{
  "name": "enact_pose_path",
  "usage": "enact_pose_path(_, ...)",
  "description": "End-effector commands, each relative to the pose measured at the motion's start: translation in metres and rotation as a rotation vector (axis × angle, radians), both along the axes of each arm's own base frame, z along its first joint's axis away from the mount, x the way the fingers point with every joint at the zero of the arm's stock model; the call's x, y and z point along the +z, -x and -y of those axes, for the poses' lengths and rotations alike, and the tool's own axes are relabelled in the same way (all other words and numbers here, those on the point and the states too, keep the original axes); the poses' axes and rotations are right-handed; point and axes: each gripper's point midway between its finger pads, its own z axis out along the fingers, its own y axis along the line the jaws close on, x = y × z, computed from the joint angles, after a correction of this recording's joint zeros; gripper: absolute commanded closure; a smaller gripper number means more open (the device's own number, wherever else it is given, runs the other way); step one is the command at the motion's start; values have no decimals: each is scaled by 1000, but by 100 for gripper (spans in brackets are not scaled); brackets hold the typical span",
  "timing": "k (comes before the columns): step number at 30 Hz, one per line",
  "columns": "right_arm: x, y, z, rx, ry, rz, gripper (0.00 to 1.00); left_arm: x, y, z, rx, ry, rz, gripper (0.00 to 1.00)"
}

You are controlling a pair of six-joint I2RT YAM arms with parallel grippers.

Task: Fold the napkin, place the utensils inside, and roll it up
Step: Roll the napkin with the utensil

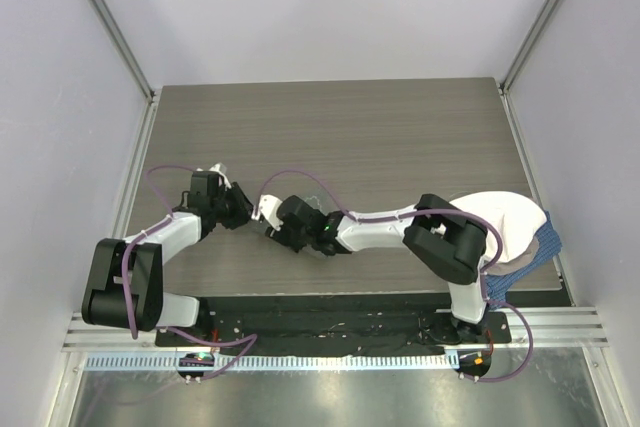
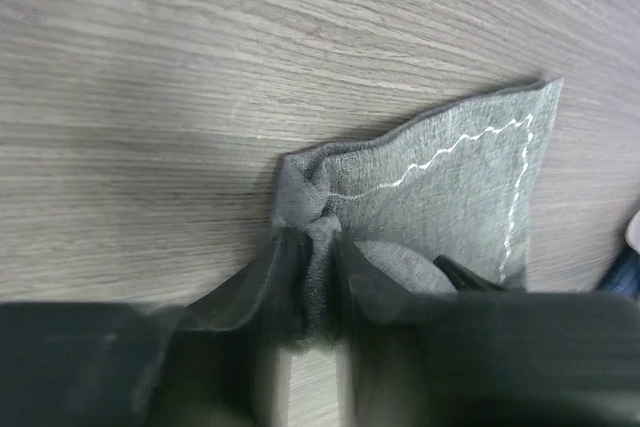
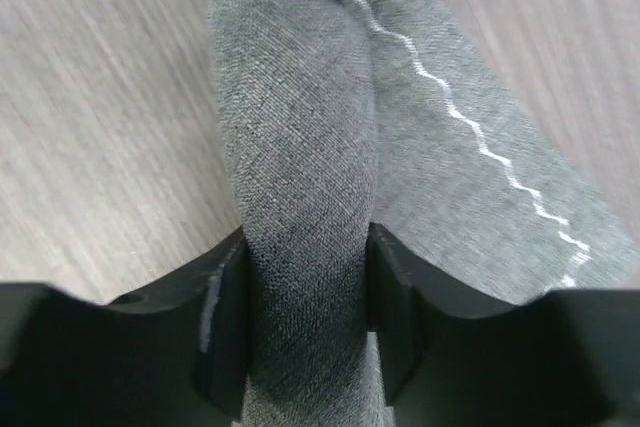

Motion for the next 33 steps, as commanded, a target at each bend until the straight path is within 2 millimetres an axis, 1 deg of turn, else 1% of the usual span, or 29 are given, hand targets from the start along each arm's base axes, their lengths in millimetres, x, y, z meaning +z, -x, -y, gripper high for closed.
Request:
enact_pose_path(1,-2,16,-7,92,-83,-171,52,21,-15,3,-9,18,78,55)
enact_pose_path(2,-6,19,-5,91,-84,-208,53,21,-15,2,-1,13,80,49)
enact_pose_path(3,-10,27,-6,120,-99,-265,53,22,-16,1,7,9,83,40)
enact_pose_path(4,-11,23,-2,110,-114,-298,53,26,-17,-1,14,3,94,35)
enact_pose_path(6,-18,27,1,104,-135,-386,53,26,-17,-10,53,-36,106,28)
enact_pose_path(7,-17,32,0,132,-163,-445,53,31,-17,-14,66,-49,125,26)
enact_pose_path(9,-17,38,1,138,-188,-508,54,31,-14,-22,99,-80,141,23)
enact_pose_path(10,-16,45,0,171,-205,-555,55,39,-16,-23,108,-79,179,23)
enact_pose_path(12,-15,49,-1,186,-224,-599,57,38,-11,-25,122,-79,191,23)
enact_pose_path(13,-16,56,-2,210,-232,-635,57,40,-10,-25,120,-75,203,23)
enact_pose_path(15,-16,56,-1,223,-250,-675,58,44,-9,-23,119,-61,238,24)
enact_pose_path(16,-21,57,0,207,-252,-714,59,43,-7,-22,110,-52,243,25)
enact_pose_path(17,-19,57,1,218,-269,-745,59,43,-6,-20,101,-45,246,26)
enact_pose_path(19,-19,54,0,211,-284,-778,59,41,-3,-14,73,-20,240,28)
enact_pose_path(20,-23,54,1,201,-282,-797,59,39,-2,-12,64,-14,231,30)
enact_pose_path(22,-24,47,2,178,-289,-805,59,34,2,-9,51,3,209,31)
enact_pose_path(25,-28,39,3,152,-291,-806,59,24,12,-8,53,10,177,33)
enact_pose_path(26,-33,39,4,144,-281,-810,59,22,13,-9,61,9,173,34)
enact_pose_path(27,-32,36,3,140,-284,-802,59,24,13,-10,65,11,187,34)
enact_pose_path(28,-35,35,3,135,-281,-804,59,22,16,-10,71,14,182,34)
enact_pose_path(30,-37,33,3,129,-276,-799,59,23,16,-10,74,21,191,36)
enact_pose_path(33,-39,32,6,106,-257,-804,59,21,18,-9,76,28,189,43)
